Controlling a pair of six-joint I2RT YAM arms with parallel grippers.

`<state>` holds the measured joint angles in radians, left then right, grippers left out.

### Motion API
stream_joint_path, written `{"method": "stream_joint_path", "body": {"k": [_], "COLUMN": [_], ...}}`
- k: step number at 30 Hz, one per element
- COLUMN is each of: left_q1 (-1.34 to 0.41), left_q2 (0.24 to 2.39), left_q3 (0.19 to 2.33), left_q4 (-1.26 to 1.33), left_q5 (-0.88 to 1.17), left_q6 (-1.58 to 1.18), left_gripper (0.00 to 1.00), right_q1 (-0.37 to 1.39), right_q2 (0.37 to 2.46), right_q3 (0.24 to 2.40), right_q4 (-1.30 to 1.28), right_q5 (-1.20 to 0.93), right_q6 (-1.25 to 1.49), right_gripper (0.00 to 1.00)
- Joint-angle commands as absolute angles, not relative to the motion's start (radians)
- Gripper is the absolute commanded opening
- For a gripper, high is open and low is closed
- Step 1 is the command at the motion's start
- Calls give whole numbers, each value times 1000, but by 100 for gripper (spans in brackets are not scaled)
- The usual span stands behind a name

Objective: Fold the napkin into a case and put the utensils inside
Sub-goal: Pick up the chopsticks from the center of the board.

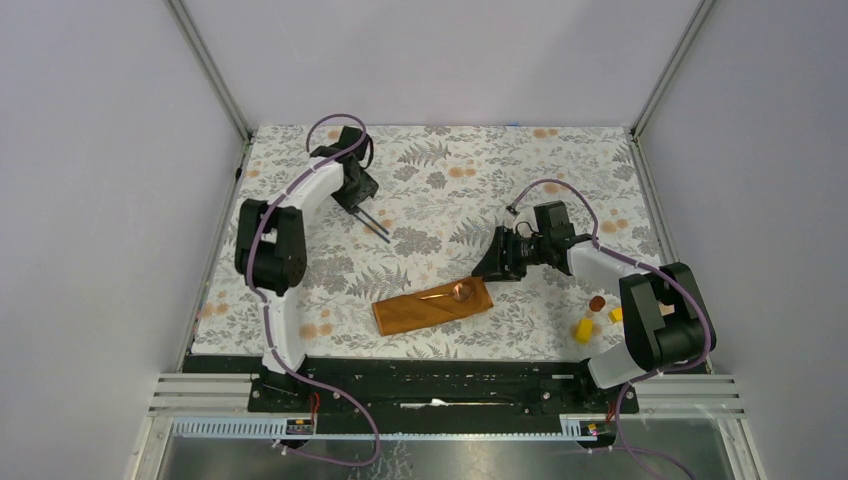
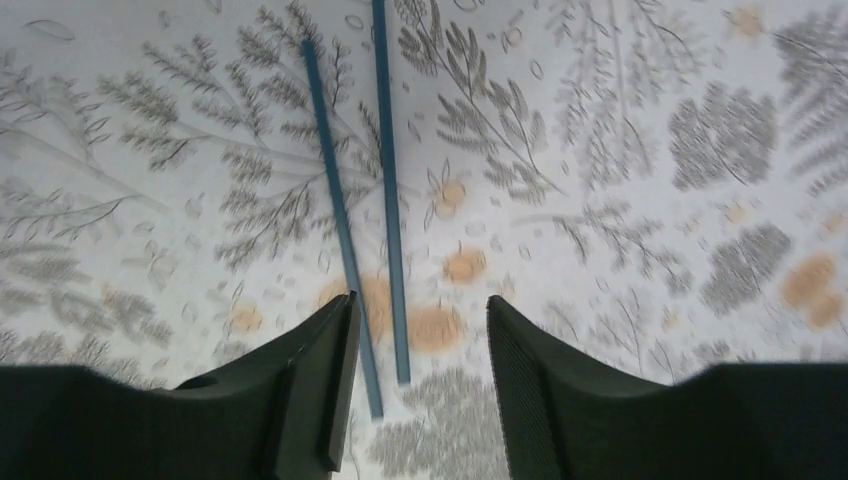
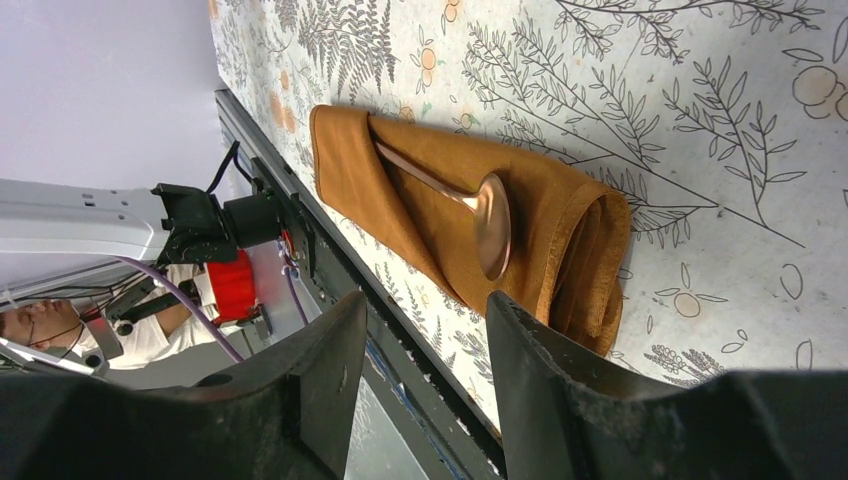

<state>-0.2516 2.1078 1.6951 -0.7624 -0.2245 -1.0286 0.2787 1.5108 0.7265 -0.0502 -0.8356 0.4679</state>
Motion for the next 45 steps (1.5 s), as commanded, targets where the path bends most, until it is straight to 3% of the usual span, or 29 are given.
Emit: {"method": "stream_joint_path", "body": {"k": [1,2,4,15,20,28,37,45], "left_q1": [-237,-229,-216,-216,-216,-214,-216,-235], "left_q2": [1901,1885,1872,2060,2129,2249,2326,2354], "left_q3": [1581,1557,1529,1673,1723,1794,1867,1870], "left_q4": [-724,-723,-722,-911,-935,-1031,-1109,-1072], "left_q5": [-167,-145,-104,-64,-89,-110,-147,-161], "left_q6": [-1100,-1129,-1178,-1341,-1357,-1353,-1323,-1205], "left_gripper": [65,68,96,98,78,68,45,15], "right_q1": [282,282,282,282,282,282,282,281], "right_q2": [1500,1500,1500,1479,1476,1464,1452,1408], "right_q3": [719,718,719,718,714,693,669,698], "right_q4": [-9,-10,-9,27,29,55,135,50], "right_q5": [-875,-877,-880,-882,-882,-883,-892,-823], "right_q6": [479,481,483,494,494,506,556,504], "right_gripper": [54,54,54,53,53,53,53,53]}}
